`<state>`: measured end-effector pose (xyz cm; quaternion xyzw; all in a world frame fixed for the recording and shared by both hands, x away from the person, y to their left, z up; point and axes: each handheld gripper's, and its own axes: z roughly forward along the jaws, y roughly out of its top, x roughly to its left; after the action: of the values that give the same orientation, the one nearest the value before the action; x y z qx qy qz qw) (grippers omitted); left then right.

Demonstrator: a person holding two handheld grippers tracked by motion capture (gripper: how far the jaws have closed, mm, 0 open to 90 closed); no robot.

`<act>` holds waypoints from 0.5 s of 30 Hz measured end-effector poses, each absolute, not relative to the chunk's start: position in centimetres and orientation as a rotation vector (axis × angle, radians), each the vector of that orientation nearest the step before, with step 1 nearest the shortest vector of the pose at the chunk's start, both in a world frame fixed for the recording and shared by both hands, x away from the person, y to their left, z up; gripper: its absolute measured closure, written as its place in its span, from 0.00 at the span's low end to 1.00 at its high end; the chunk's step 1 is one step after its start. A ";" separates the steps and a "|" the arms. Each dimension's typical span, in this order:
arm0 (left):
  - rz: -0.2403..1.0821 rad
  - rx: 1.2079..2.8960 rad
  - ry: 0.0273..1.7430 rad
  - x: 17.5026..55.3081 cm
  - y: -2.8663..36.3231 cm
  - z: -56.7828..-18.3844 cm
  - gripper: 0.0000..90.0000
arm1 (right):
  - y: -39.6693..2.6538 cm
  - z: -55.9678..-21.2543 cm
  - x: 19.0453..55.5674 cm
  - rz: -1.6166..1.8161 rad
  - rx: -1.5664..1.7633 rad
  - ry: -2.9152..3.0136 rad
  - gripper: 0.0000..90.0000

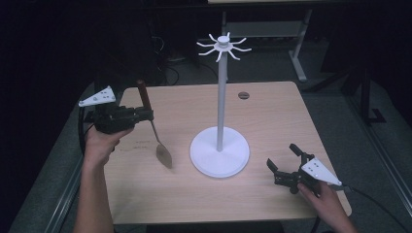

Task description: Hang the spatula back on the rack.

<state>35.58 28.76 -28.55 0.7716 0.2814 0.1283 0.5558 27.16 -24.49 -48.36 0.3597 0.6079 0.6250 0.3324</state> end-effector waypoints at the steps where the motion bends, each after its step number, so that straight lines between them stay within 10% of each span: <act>1: 0.299 1.817 0.655 35.6 28.7 -28.3 0.81 | -24.5 -48.4 27.2 1.633 0.939 1.588 0.00; 15: 0.277 1.808 0.556 35.2 26.4 -26.1 0.81 | -24.5 -48.4 27.2 1.633 0.939 1.586 0.00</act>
<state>35.18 26.43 -26.06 0.7726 0.2374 0.1182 0.5769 27.19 -24.52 -48.36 0.3595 0.6074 0.6252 0.3330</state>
